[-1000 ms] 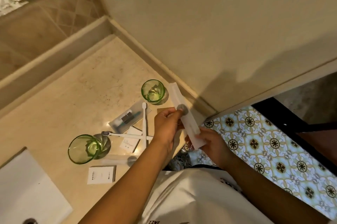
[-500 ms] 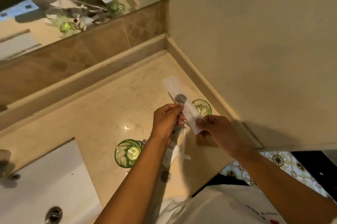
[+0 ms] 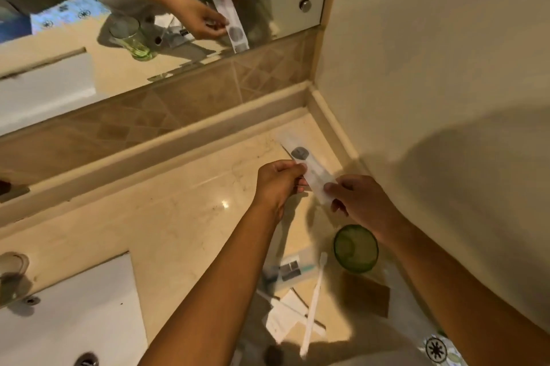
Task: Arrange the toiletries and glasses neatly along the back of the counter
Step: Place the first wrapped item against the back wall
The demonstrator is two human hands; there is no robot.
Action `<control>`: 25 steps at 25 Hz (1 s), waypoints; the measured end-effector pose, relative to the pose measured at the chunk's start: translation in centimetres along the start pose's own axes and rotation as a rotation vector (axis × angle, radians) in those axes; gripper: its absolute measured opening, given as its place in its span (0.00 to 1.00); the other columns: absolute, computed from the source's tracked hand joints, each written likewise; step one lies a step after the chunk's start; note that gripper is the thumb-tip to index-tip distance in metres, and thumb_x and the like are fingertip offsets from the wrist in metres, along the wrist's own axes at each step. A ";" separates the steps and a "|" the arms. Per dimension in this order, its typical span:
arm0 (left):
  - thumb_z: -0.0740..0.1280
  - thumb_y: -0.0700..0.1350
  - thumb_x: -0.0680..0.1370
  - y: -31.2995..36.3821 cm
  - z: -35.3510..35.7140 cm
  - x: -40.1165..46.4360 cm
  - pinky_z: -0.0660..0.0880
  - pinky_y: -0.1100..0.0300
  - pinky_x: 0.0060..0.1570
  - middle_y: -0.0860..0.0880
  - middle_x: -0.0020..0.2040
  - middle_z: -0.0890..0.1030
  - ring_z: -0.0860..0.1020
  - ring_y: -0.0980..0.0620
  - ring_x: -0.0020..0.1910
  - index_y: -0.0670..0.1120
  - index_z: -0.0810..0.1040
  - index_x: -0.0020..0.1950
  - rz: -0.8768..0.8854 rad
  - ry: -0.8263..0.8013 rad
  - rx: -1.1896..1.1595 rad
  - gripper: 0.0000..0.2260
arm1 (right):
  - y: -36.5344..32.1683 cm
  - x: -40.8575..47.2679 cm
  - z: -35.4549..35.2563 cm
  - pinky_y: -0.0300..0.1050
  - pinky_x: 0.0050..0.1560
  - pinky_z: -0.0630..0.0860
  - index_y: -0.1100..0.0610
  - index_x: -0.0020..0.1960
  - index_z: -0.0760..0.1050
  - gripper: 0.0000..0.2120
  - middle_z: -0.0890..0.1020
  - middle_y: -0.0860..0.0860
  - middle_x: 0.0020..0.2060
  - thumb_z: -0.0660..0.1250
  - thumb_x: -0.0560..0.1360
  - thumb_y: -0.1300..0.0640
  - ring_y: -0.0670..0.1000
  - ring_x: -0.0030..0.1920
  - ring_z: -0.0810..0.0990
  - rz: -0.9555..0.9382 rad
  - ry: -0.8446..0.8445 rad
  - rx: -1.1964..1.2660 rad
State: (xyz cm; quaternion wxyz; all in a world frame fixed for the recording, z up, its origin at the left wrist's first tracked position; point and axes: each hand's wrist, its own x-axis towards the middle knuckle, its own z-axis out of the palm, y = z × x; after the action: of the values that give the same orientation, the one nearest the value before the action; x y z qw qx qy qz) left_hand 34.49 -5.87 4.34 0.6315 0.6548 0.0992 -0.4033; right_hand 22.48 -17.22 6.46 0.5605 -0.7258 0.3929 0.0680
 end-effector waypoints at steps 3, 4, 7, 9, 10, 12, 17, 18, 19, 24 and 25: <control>0.71 0.35 0.76 0.4 0.8 3.6 0.71 0.61 0.26 0.47 0.26 0.81 0.77 0.53 0.23 0.41 0.81 0.41 -0.018 0.043 0.069 0.05 | 0.2 3.5 -0.2 0.51 0.35 0.76 0.57 0.40 0.80 0.11 0.82 0.53 0.29 0.66 0.77 0.52 0.52 0.30 0.78 0.045 -0.013 -0.007; 0.71 0.35 0.76 0.3 1.1 4.7 0.70 0.61 0.26 0.47 0.25 0.80 0.75 0.52 0.22 0.39 0.82 0.43 -0.027 0.049 0.092 0.03 | 0.6 4.5 0.0 0.54 0.35 0.78 0.58 0.39 0.80 0.12 0.83 0.54 0.30 0.66 0.77 0.52 0.53 0.31 0.79 0.060 -0.028 -0.012; 0.72 0.38 0.76 -0.5 1.6 7.1 0.69 0.62 0.26 0.43 0.24 0.77 0.71 0.50 0.21 0.34 0.83 0.48 -0.048 0.069 0.150 0.07 | 1.8 6.3 0.9 0.48 0.32 0.76 0.57 0.38 0.79 0.12 0.83 0.53 0.31 0.66 0.77 0.53 0.49 0.29 0.78 0.096 -0.015 -0.042; 0.72 0.39 0.77 -1.0 1.9 8.3 0.69 0.65 0.24 0.41 0.26 0.77 0.71 0.51 0.19 0.33 0.83 0.47 -0.045 0.080 0.195 0.08 | 2.7 7.5 1.2 0.46 0.34 0.74 0.56 0.39 0.80 0.10 0.84 0.51 0.31 0.66 0.76 0.53 0.48 0.29 0.78 0.138 0.019 -0.038; 0.72 0.40 0.77 -1.3 2.0 8.9 0.70 0.64 0.24 0.40 0.27 0.78 0.72 0.51 0.19 0.33 0.83 0.46 -0.038 0.084 0.230 0.09 | 3.1 8.0 1.3 0.47 0.35 0.75 0.55 0.40 0.80 0.09 0.84 0.50 0.31 0.66 0.75 0.53 0.48 0.29 0.78 0.158 0.023 -0.038; 0.72 0.42 0.77 -1.9 2.3 9.8 0.73 0.61 0.29 0.38 0.28 0.80 0.75 0.50 0.21 0.34 0.83 0.43 -0.006 0.083 0.314 0.10 | 3.8 8.8 1.4 0.48 0.37 0.76 0.55 0.42 0.80 0.08 0.83 0.49 0.30 0.66 0.74 0.52 0.49 0.30 0.79 0.185 0.013 -0.037; 0.72 0.46 0.76 -2.6 2.4 11.1 0.80 0.56 0.37 0.42 0.27 0.82 0.80 0.49 0.25 0.37 0.81 0.35 0.121 0.076 0.499 0.15 | 4.8 9.8 1.3 0.52 0.43 0.80 0.52 0.48 0.78 0.08 0.84 0.49 0.35 0.67 0.74 0.49 0.50 0.36 0.81 0.225 0.011 -0.009; 0.72 0.47 0.76 -2.7 2.4 11.3 0.81 0.54 0.37 0.43 0.26 0.82 0.80 0.48 0.26 0.37 0.81 0.35 0.149 0.068 0.530 0.15 | 4.9 9.7 1.2 0.53 0.45 0.81 0.51 0.51 0.78 0.09 0.84 0.50 0.38 0.67 0.74 0.48 0.51 0.38 0.81 0.227 0.020 -0.005; 0.72 0.48 0.76 -2.8 2.3 11.5 0.81 0.53 0.38 0.43 0.26 0.81 0.81 0.47 0.27 0.38 0.80 0.34 0.177 0.055 0.569 0.16 | 4.9 9.6 1.2 0.53 0.46 0.81 0.51 0.54 0.77 0.10 0.84 0.51 0.41 0.68 0.75 0.49 0.52 0.40 0.82 0.221 0.029 -0.017; 0.70 0.49 0.77 -2.9 2.0 12.2 0.80 0.53 0.39 0.48 0.24 0.80 0.80 0.50 0.27 0.43 0.81 0.30 0.249 -0.006 0.781 0.17 | 4.5 8.7 1.4 0.55 0.53 0.82 0.53 0.70 0.69 0.22 0.82 0.50 0.52 0.68 0.78 0.52 0.53 0.49 0.82 0.133 0.075 -0.126; 0.70 0.49 0.77 -3.0 2.0 12.2 0.80 0.52 0.39 0.49 0.25 0.81 0.80 0.51 0.28 0.44 0.81 0.32 0.257 -0.012 0.802 0.15 | 4.4 8.5 1.4 0.52 0.53 0.82 0.53 0.69 0.69 0.22 0.81 0.50 0.54 0.68 0.77 0.52 0.52 0.51 0.81 0.112 0.070 -0.157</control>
State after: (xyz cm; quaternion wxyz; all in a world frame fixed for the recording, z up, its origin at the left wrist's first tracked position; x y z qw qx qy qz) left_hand 39.82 -11.75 -5.65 0.3722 0.8534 -0.1517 -0.3318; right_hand 25.89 -20.46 -1.95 0.4832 -0.7463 0.4457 0.1041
